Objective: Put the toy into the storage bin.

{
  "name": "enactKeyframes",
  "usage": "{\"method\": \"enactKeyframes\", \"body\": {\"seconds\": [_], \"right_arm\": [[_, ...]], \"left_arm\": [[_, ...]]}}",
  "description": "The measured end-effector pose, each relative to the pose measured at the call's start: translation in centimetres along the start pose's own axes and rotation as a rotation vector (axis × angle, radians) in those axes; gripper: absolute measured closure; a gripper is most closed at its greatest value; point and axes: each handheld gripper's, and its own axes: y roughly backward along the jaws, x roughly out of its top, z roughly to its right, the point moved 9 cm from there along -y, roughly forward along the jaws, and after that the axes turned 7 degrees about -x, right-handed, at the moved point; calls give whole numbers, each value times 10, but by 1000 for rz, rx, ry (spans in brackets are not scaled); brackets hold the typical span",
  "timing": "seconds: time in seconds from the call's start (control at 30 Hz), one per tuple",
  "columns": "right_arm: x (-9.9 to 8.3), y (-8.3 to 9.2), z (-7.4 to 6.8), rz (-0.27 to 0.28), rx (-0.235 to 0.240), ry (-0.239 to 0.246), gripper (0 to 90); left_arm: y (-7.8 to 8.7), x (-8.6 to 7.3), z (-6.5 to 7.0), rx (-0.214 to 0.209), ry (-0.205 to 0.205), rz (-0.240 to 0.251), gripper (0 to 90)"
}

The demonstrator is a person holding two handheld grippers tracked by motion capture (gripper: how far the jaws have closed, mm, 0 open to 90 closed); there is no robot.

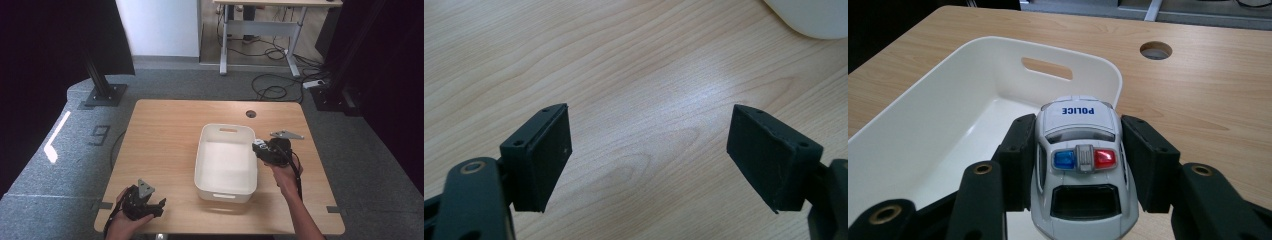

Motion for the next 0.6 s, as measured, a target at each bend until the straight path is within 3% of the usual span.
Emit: {"method": "enactKeyframes", "body": {"seconds": [0.6], "right_arm": [[9, -6, -17, 3, 18, 15, 500]], "left_arm": [[0, -1, 1, 0, -6, -2, 188]]}}
